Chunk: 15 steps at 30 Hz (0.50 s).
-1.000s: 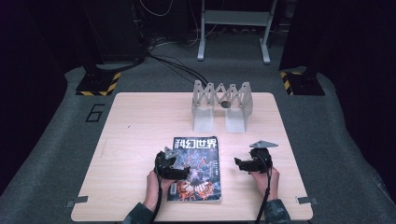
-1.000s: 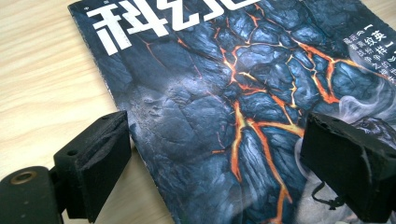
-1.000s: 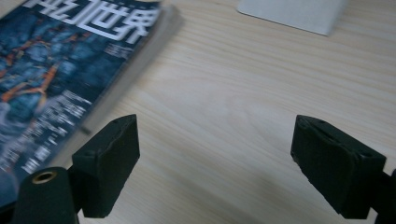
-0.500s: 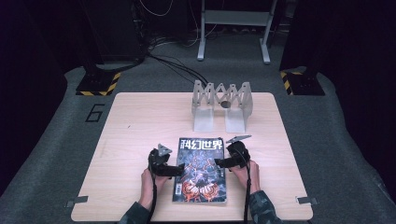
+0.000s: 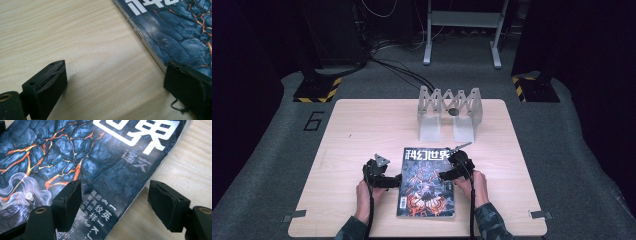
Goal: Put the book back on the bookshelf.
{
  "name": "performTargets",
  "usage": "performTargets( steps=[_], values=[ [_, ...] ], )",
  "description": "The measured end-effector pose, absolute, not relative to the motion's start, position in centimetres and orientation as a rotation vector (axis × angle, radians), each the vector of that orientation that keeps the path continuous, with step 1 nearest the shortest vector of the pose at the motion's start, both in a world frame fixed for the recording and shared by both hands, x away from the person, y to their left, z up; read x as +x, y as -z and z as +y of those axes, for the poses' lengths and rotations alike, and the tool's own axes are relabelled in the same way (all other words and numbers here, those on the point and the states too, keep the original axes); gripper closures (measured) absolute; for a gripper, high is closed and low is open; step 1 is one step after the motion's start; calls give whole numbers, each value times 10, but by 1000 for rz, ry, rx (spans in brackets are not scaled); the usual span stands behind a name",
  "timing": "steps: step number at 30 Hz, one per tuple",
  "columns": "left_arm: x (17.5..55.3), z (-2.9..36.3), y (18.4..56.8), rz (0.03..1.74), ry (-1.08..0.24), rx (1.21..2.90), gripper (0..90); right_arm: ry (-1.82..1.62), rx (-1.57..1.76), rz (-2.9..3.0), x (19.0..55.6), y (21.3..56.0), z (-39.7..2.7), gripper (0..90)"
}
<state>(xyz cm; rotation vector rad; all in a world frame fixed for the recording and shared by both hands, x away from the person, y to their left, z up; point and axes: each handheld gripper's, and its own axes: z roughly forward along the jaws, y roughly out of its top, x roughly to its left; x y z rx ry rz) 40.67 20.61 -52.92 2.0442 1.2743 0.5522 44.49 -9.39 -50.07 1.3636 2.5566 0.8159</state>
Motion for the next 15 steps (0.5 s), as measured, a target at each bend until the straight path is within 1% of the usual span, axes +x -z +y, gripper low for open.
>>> performTargets(
  steps=[9,15],
  values=[
    [405,206,531,1278,-560,2021,48,-813,1377,2568,446,499,-93,315],
    [405,206,531,1270,-559,2022,51,-888,1398,2575,449,500,-101,352]
  ],
)
